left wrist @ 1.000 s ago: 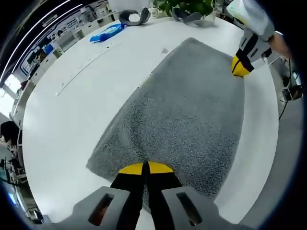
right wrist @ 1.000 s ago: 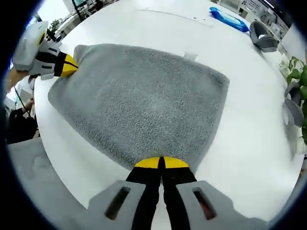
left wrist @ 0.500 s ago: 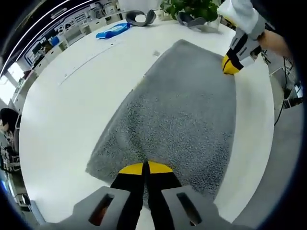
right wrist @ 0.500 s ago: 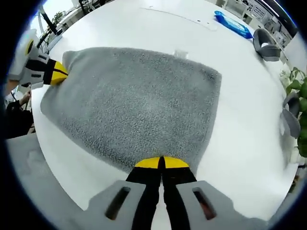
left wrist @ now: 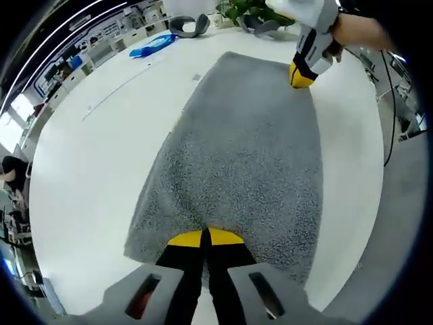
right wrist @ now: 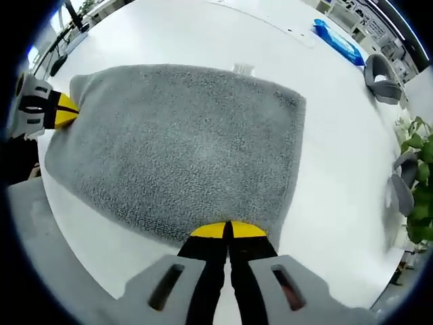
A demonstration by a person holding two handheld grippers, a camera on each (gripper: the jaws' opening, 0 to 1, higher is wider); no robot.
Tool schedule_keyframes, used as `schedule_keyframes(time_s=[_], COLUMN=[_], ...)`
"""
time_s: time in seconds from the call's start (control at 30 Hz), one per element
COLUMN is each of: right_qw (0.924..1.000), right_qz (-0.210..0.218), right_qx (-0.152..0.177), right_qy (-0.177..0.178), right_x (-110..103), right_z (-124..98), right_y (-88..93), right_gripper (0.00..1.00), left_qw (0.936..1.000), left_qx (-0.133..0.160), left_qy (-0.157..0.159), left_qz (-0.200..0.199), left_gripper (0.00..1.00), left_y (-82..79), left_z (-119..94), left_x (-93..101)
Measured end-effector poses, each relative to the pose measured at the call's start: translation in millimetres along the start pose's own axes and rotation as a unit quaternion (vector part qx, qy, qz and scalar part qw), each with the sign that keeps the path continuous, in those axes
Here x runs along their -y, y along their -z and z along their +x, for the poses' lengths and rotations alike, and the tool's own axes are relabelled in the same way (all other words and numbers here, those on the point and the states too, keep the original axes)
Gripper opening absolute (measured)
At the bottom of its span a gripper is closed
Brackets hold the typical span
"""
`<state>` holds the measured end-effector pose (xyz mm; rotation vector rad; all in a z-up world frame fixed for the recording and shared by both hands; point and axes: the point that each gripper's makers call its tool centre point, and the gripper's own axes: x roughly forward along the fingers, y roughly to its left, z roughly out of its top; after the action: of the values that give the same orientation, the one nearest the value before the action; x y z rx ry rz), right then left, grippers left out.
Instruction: Fold the towel on the table until its edges align and the towel forms a compact rectangular stack.
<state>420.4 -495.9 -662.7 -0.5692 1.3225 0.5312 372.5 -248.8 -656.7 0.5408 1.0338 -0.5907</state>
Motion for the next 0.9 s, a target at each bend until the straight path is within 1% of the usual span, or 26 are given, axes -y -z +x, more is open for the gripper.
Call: schedule_keyframes(time_s=[0.13, 0.27, 0.3, 0.37, 0.5, 0.6, 0.7, 0.9], right_qw=[1.0, 0.9997, 0.9996, 0.9997, 0.9998, 0.9997, 0.9993, 0.9972], right_qz=[-0.001, 0.006, 0.003, 0.001, -0.005, -0.006, 0.007, 0.034], right_qx=[0.009, 0.023, 0.024, 0.022, 0.02, 0.021, 0.031, 0.046], right_qy=[-0.005, -0.01, -0.01, -0.01, -0.005, -0.006, -0.017, -0.048], right_x=[1.6, 3.9, 3.9, 4.2, 6.3, 7.4, 10.4, 11.6], right_z=[-0.3, 0.4, 0.8, 0.6, 1.9, 1.5, 1.5, 1.5], right_y=[0.4, -0.9, -1.9, -2.4, -4.3, -4.9, -6.2, -6.3], right_gripper=[0.0, 0.0, 0.0, 0.0, 0.0, 0.0, 0.0, 0.0], left_qw=[0.9999, 0.9998, 0.9997, 0.9995, 0.9991, 0.9991, 0.9995, 0.9996], left_qx=[-0.007, -0.011, -0.011, -0.014, -0.019, -0.017, -0.014, -0.012], left_qy=[0.006, 0.001, -0.004, -0.008, -0.011, -0.01, -0.007, -0.002], left_qz=[0.005, 0.014, 0.023, 0.029, 0.037, 0.038, 0.027, 0.025], left_gripper=[0.01, 0.01, 0.01, 0.01, 0.01, 0.01, 0.01, 0.01], left_y=[2.2, 3.7, 3.9, 4.8, 6.1, 6.6, 7.0, 7.2], left_z=[-2.1, -3.2, -3.7, -4.5, -6.1, -6.5, -6.8, -6.8], left_x=[7.2, 13.5, 15.3, 18.5, 23.4, 24.1, 25.2, 26.5])
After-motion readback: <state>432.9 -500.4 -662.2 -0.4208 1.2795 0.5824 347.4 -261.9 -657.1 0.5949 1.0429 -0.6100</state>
